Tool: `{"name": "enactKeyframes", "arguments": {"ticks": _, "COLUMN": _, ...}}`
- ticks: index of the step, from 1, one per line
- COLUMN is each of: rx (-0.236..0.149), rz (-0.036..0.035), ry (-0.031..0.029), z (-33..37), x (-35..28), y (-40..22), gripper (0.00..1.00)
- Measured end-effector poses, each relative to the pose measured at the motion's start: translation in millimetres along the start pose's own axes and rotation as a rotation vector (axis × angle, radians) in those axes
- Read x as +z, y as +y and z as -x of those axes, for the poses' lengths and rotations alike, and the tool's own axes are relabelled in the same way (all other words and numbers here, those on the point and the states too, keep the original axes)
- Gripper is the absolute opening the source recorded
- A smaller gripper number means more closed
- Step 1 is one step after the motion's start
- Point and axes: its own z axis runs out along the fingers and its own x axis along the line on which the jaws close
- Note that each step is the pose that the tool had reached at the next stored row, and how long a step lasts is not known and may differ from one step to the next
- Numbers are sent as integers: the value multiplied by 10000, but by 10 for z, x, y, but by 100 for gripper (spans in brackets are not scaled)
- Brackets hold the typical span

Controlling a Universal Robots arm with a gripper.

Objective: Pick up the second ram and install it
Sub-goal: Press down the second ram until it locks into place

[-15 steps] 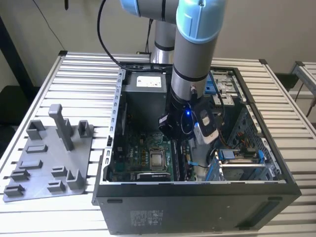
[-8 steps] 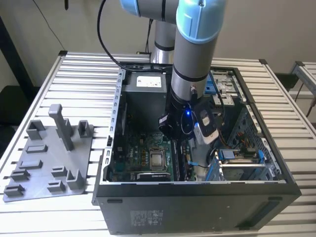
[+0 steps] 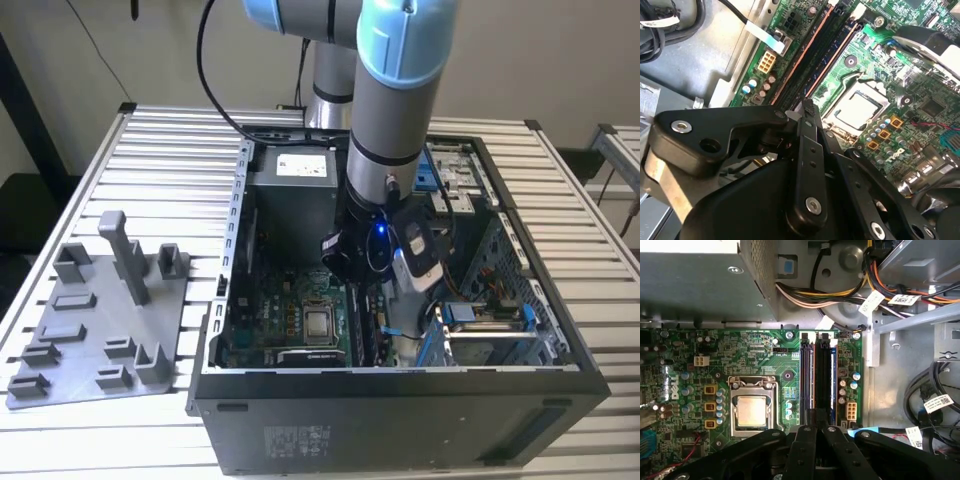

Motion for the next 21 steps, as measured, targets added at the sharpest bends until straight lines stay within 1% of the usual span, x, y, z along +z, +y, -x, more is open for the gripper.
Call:
{"name": "enactKeyframes", "arguments": {"ticks": 2, "rx": -92, "rz": 5, "ry": 6, "z": 0, "x": 0, "y": -2, "gripper": 11}}
{"name": "enactKeyframes", "arguments": {"ticks": 6, "rx": -362, "rz": 38, "ry": 19, "z": -1, "x": -2, "y": -3, "gripper": 11}}
{"name": "enactKeyframes", "arguments": {"ticks": 8, "rx": -447, "rz": 86, "ry": 24, "z": -1, "x": -5, "y": -3, "gripper": 11}}
{"name": "enactKeyframes", "arguments": {"ticks": 14, "rx": -804, "rz": 87, "ry": 64, "z": 0, "x": -28, "y": -1, "gripper": 11}}
{"name": "enactKeyframes", "arguments": {"ticks": 18, "rx": -1303, "rz": 105, "ry": 92, "z": 0, "x": -29, "y": -1, "gripper": 11}}
{"name": "enactKeyframes", "arguments": {"ticks": 21, "rx": -1809, "rz": 123, "ry": 122, "z": 1, "x": -37, "y": -1, "gripper": 11}}
